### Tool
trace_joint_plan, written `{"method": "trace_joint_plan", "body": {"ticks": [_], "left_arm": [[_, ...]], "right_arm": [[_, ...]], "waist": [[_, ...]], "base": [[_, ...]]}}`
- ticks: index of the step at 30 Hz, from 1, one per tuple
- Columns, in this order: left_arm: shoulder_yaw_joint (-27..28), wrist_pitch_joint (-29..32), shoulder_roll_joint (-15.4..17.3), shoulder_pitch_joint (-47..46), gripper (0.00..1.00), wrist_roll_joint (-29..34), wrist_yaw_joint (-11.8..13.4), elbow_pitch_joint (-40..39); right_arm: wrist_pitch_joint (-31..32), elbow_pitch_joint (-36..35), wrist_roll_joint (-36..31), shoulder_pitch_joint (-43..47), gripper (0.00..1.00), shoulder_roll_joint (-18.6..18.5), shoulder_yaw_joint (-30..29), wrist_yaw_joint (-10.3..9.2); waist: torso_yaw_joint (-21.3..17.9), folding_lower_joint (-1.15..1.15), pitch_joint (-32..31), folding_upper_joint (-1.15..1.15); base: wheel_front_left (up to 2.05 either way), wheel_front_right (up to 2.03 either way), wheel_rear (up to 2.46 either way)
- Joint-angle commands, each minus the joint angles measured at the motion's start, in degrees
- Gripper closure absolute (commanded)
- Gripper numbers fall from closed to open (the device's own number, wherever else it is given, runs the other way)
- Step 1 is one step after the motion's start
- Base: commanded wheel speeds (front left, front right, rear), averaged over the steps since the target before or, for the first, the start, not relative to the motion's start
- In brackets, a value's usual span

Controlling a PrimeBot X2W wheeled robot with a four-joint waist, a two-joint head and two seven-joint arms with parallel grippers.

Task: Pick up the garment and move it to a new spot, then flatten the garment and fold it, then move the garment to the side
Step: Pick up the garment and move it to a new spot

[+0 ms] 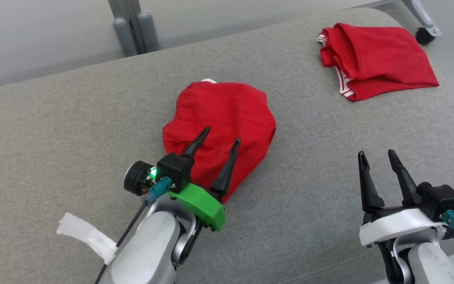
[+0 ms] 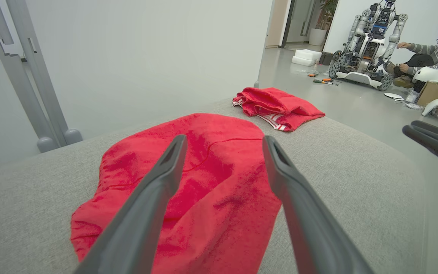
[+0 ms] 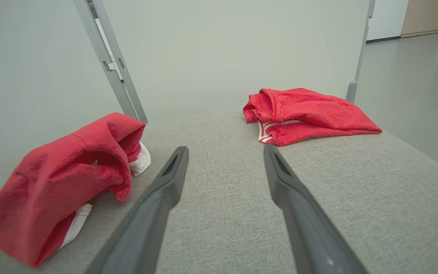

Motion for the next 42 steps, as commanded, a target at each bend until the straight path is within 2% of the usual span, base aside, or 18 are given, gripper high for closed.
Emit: {"method": "trace_joint_plan", "body": {"ticks": [1,15,19,22,30,42], "left_arm": [[0.90,-0.35,1.08,1.43,0.00,-0.40,1.01,-1.23],[14.19,-2.79,10.82,11.96,0.00,-3.22,8.18,-12.58],[18.18,-2.95,12.09,16.16,0.00,-3.46,9.50,-15.40],[21.77,-2.94,11.83,19.69,0.00,-3.09,10.04,-18.11],[27.64,-2.96,9.13,26.14,0.00,-0.43,8.25,-20.44],[31.31,-2.97,5.14,27.60,0.00,4.94,1.09,-18.43]], "right_arm": [[-0.16,-0.15,-0.37,0.90,0.00,-0.32,-0.25,-0.09],[-0.16,-1.31,-0.96,1.84,0.00,-1.22,0.11,-0.09],[-0.16,-1.56,-1.14,2.24,0.00,-1.31,0.08,-0.09],[-0.16,-1.74,-1.17,2.45,0.00,-1.34,-0.04,-0.09],[-0.16,-2.05,-1.19,3.50,0.00,-1.18,0.41,-0.09],[-0.16,-2.98,-1.45,5.09,0.00,-1.20,1.18,-0.09]], "waist": [[2.90,0.00,-2.25,0.00],[9.33,0.00,-5.29,0.00],[10.38,0.00,-6.09,0.00],[11.04,0.00,-6.54,0.00],[12.52,0.00,-7.19,0.00],[13.57,0.00,-7.03,0.00]], "base": [[0.00,0.00,0.00],[0.00,0.00,0.00],[0.00,0.00,0.00],[0.00,0.00,0.00],[0.00,0.00,0.00],[0.00,0.00,0.00]]}}
